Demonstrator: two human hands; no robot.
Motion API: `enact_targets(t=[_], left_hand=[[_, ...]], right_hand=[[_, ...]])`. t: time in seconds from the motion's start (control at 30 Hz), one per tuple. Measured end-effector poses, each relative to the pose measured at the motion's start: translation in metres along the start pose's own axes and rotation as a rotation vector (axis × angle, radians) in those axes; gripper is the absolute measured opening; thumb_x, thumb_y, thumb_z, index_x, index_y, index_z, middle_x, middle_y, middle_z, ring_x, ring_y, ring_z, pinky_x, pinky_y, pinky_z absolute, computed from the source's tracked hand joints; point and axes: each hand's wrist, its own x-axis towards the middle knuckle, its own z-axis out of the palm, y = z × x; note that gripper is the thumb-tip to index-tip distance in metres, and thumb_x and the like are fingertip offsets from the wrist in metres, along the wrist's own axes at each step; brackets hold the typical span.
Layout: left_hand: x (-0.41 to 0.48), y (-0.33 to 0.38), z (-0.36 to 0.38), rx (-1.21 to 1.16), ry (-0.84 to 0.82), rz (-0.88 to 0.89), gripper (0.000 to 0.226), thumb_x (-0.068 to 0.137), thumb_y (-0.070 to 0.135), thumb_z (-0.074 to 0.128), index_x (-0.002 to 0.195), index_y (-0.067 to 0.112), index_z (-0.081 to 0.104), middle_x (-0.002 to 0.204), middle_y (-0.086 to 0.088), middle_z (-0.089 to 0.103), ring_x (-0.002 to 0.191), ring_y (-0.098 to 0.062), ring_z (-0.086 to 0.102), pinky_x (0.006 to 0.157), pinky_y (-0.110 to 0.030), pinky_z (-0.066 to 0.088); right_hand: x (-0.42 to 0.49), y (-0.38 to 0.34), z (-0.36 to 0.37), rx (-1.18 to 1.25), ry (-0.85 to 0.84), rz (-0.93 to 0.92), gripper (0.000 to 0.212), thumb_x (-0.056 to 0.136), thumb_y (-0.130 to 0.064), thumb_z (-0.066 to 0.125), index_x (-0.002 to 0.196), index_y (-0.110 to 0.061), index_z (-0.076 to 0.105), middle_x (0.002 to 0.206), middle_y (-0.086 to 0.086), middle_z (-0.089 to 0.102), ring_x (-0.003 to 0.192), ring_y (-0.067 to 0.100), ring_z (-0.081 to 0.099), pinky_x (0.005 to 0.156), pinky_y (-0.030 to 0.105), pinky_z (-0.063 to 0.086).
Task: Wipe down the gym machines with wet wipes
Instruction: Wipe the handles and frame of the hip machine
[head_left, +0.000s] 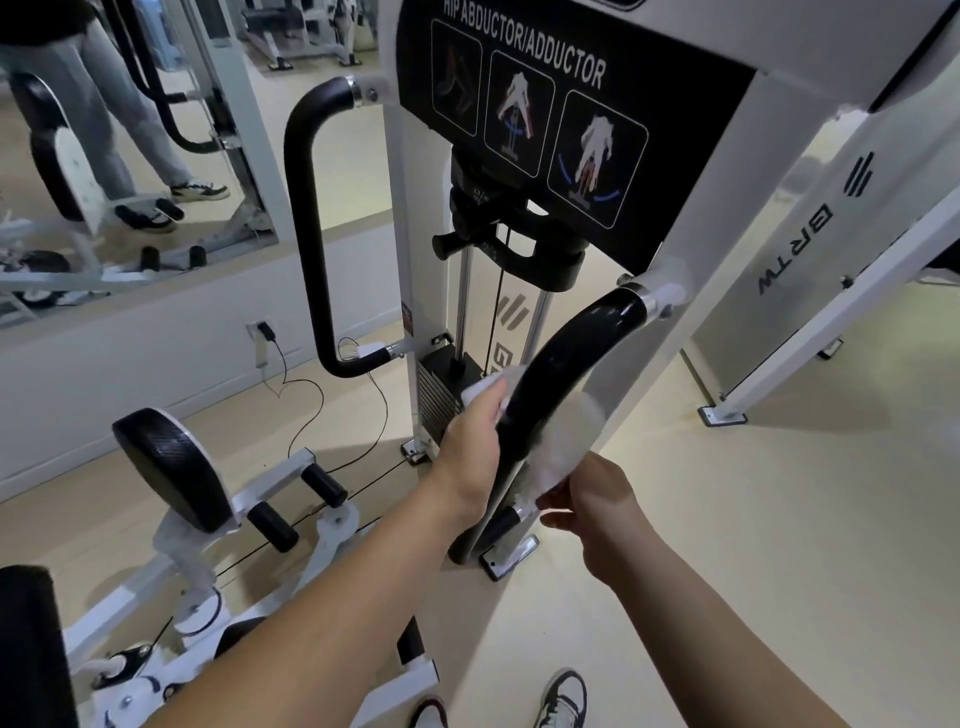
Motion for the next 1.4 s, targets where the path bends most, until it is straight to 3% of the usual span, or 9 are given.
enact_targets(t=[0.17, 0.23, 0.47, 0.63, 0.77, 0.87, 1.07, 1.27, 1.4], left_hand=[[0.023, -0.069, -0.016, -0.077, 0.125, -0.027, 0.083, 0.077, 0.086, 0.053, 0.124, 0.02, 0.072, 0.118, -0.011, 0.073, 0.12, -0.03, 0.064, 0.112, -0.048, 0.045], [0.032, -0.09, -0.02, -0.106, 0.145, -0.155, 0.098, 0.057, 0.09, 0.066, 0.121, 0.015, 0.072, 0.109, -0.014, 0.074, 0.109, -0.032, 0.066, 0.108, -0.05, 0.046], [0.008, -0.019, 0.003, -0.013, 0.035, 0.228, 0.041, 0.109, 0.044, 0.035, 0.103, 0.023, 0.07, 0.091, 0.001, 0.072, 0.098, -0.014, 0.068, 0.089, -0.027, 0.051], [0.016, -0.08, -0.011, -0.221, 0.266, -0.177, 0.075, 0.087, 0.067, 0.057, 0.127, 0.004, 0.067, 0.086, -0.012, 0.07, 0.091, -0.03, 0.067, 0.091, -0.037, 0.047], [0.0, -0.013, 0.012, -0.102, 0.108, 0.177, 0.041, 0.108, 0.041, 0.035, 0.091, 0.026, 0.07, 0.084, -0.005, 0.07, 0.086, -0.022, 0.066, 0.081, -0.041, 0.051], [-0.009, -0.015, 0.02, 0.0, 0.098, 0.367, 0.039, 0.113, 0.035, 0.028, 0.116, 0.028, 0.067, 0.103, -0.001, 0.074, 0.1, -0.017, 0.064, 0.097, -0.035, 0.052], [0.002, -0.11, -0.011, -0.023, 0.451, -0.204, 0.013, 0.108, 0.03, 0.05, 0.099, 0.025, 0.058, 0.088, 0.004, 0.059, 0.095, -0.021, 0.056, 0.065, -0.022, 0.045], [-0.023, -0.097, 0.016, -0.367, 0.625, -0.106, 0.078, 0.063, 0.072, 0.056, 0.121, 0.021, 0.069, 0.119, -0.004, 0.073, 0.115, -0.022, 0.066, 0.107, -0.043, 0.047], [-0.022, -0.051, 0.062, -0.225, 0.676, -0.054, 0.058, 0.095, 0.061, 0.033, 0.123, 0.023, 0.066, 0.115, -0.007, 0.071, 0.118, -0.03, 0.062, 0.102, -0.044, 0.047]], right_hand=[[0.002, 0.004, 0.005, 0.026, 0.072, 0.021, 0.024, 0.095, -0.019, 0.048, 0.097, -0.004, 0.067, 0.072, 0.01, 0.058, 0.064, 0.023, 0.055, 0.054, 0.029, 0.05], [0.003, 0.007, 0.008, 0.044, 0.096, 0.021, 0.021, 0.096, -0.02, 0.048, 0.097, -0.007, 0.065, 0.075, 0.01, 0.057, 0.068, 0.024, 0.055, 0.058, 0.032, 0.048], [0.002, 0.02, 0.011, 0.077, 0.144, -0.017, 0.015, 0.097, -0.023, 0.049, 0.095, -0.013, 0.06, 0.081, 0.006, 0.062, 0.072, 0.022, 0.056, 0.068, 0.035, 0.048], [-0.003, 0.024, 0.014, 0.086, 0.155, -0.029, 0.027, 0.096, -0.026, 0.044, 0.097, -0.009, 0.065, 0.083, 0.009, 0.061, 0.075, 0.024, 0.057, 0.071, 0.039, 0.048], [-0.005, 0.026, 0.01, 0.086, 0.14, -0.035, 0.023, 0.099, -0.026, 0.045, 0.094, -0.01, 0.061, 0.082, 0.008, 0.06, 0.073, 0.023, 0.053, 0.069, 0.037, 0.045], [-0.005, 0.025, 0.008, 0.09, 0.122, -0.032, 0.022, 0.099, -0.028, 0.045, 0.094, -0.012, 0.06, 0.08, 0.006, 0.058, 0.073, 0.022, 0.051, 0.067, 0.035, 0.044], [0.003, 0.024, 0.004, 0.01, 0.056, 0.032, 0.021, 0.095, -0.02, 0.042, 0.092, -0.013, 0.062, 0.076, 0.006, 0.06, 0.075, 0.024, 0.053, 0.071, 0.037, 0.044], [0.009, 0.033, -0.017, -0.049, -0.054, 0.091, 0.023, 0.096, -0.017, 0.045, 0.093, -0.01, 0.066, 0.08, 0.008, 0.061, 0.078, 0.025, 0.055, 0.073, 0.038, 0.043], [0.008, 0.039, -0.03, -0.062, -0.119, 0.082, 0.029, 0.1, -0.019, 0.044, 0.101, -0.003, 0.068, 0.086, 0.011, 0.066, 0.08, 0.027, 0.061, 0.075, 0.04, 0.048]])
